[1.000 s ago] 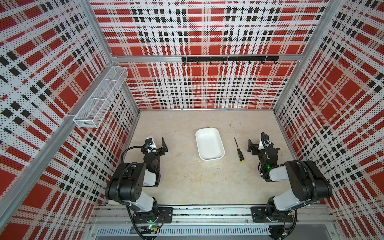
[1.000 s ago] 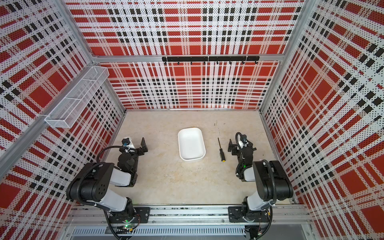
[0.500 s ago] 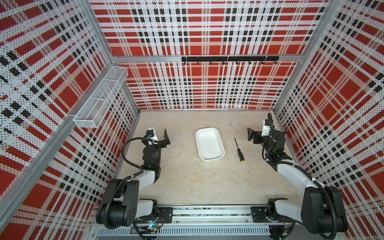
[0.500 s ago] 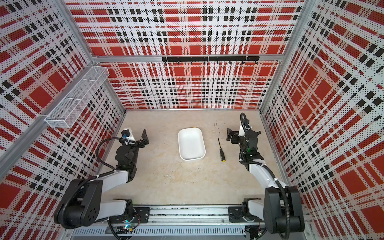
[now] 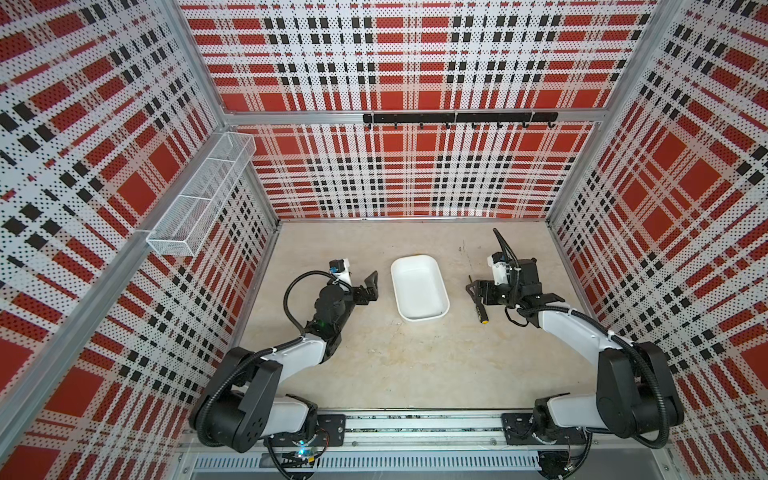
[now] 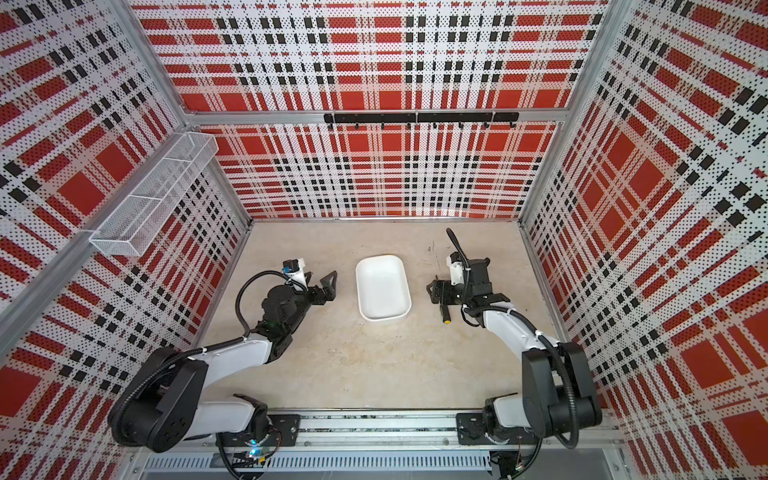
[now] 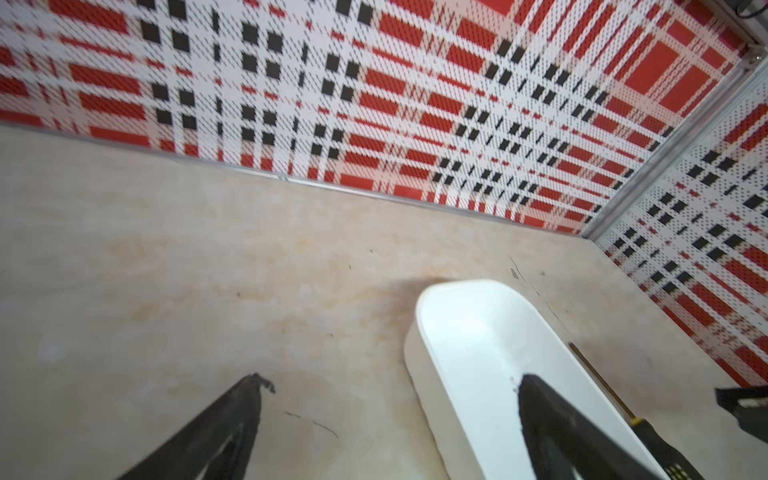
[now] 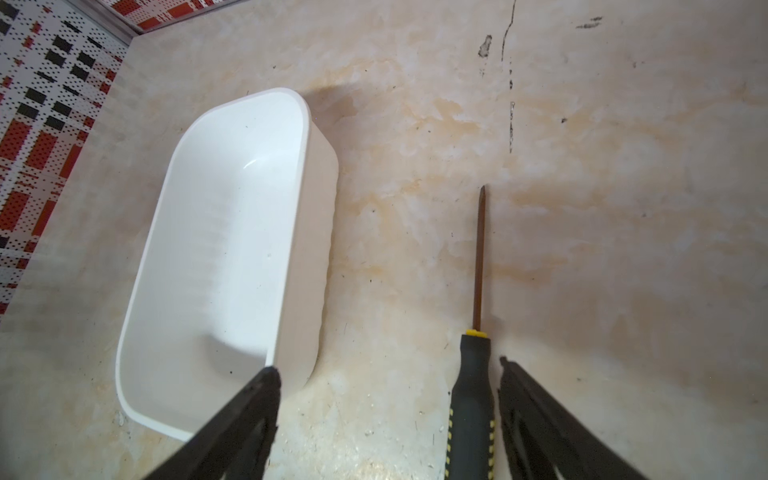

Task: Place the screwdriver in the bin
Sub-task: 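Reach the right gripper to the screwdriver handle while the left arm nears the bin, then close the right gripper on the black screwdriver handle and lift it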

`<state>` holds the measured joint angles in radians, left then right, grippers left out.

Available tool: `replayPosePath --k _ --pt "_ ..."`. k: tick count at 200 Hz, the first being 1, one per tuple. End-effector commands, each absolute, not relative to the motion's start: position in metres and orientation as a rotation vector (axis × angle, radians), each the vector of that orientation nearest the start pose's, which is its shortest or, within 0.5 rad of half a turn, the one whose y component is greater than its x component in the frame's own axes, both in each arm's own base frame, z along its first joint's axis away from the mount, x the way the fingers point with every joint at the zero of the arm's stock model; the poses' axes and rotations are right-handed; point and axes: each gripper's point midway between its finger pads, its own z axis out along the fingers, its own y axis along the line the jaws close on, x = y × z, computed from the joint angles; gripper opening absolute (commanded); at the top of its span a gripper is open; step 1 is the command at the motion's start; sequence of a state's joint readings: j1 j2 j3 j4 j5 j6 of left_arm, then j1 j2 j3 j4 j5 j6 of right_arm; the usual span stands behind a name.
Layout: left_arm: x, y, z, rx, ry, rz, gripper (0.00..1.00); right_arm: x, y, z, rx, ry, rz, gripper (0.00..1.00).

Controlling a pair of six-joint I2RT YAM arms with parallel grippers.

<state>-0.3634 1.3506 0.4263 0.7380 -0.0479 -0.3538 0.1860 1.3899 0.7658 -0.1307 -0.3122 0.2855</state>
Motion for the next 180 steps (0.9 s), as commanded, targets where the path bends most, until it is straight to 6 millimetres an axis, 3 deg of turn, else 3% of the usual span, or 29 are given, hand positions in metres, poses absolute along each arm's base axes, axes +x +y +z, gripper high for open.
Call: replayPosePath --k 1,43,97,133,180 --pt "0.376 -0.156 0.164 -0.054 1.832 -0.623 0.98 0.356 0.121 0.101 -0.027 2.447 0.584 0.82" --pt "0.373 -0.171 0.15 -0.072 1.931 -0.701 0.98 0.349 0.122 0.079 -0.03 2.544 0.521 0.77" --pt "0.376 -0.175 0.122 -0.069 2.081 -0.621 0.98 0.345 0.117 0.056 -0.024 2.634 0.428 0.76" --pt "0.375 -0.182 0.117 -0.054 2.1 -0.616 0.98 0.344 0.114 0.047 -0.026 2.676 0.36 0.76" --pt "0.377 -0.186 0.115 -0.04 2.118 -0.606 0.98 0.347 0.115 0.038 -0.037 2.711 0.319 0.69"
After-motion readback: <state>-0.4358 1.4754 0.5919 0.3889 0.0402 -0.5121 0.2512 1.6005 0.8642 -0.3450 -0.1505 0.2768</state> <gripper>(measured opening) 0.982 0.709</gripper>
